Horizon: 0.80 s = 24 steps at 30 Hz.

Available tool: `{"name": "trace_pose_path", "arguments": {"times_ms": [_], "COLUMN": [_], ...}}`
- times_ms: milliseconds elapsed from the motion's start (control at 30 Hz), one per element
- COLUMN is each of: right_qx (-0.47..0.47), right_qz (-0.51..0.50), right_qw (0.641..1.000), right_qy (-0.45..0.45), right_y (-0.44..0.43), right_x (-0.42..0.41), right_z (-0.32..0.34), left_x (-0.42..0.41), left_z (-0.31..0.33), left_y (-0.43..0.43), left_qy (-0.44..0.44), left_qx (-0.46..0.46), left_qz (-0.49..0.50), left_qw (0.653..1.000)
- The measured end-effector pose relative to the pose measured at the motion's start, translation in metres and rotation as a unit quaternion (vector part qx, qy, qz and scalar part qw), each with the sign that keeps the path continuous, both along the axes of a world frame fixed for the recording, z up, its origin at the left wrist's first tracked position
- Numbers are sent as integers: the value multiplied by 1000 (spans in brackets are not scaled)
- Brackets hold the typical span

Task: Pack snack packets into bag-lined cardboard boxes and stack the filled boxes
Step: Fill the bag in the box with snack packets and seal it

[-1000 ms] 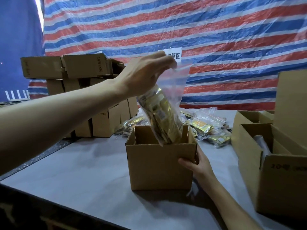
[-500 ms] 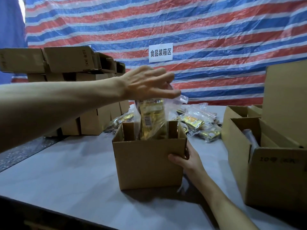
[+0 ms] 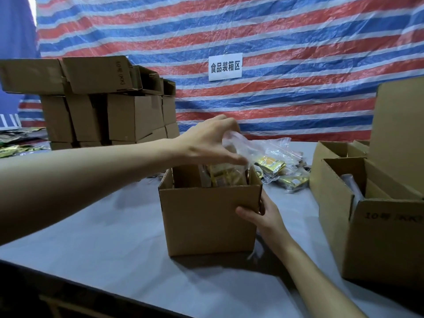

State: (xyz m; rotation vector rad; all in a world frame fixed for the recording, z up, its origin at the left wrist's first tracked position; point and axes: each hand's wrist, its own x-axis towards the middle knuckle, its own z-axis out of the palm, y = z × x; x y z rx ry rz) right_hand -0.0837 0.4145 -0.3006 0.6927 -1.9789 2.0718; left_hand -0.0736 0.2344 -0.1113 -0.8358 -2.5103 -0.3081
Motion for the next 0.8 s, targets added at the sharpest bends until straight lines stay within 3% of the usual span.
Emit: {"name": "trace_pose_path", "arguments": {"times_ms": [100,233,367,433,567,800], "right_qx": [-1,0,0,-3,12,13], "right_qz": [0,7,3,5,3,4], "right_qw": [1000,1000,1000,1000,1000,1000], "right_qy": [0,-1,1,6,11,23], "right_y": [0,0,0,0,1,0], "right_x": [1,3,4,2,0,0], "right_z": [0,2,3,2,2,3], "left_x": [1,5,12,17,30,28], "left_z": [7,13,8,4,-4,-3], "left_y": [-4,-6,2,7,14,9], "left_qy": [-97,-107,-171,-197,-141,-19], "left_qx": [-31,-102,-59,-82,-156,-223], "left_qz": [88,169,139,112,58,93], "left_qw": [991,975,974,971,976,970]}}
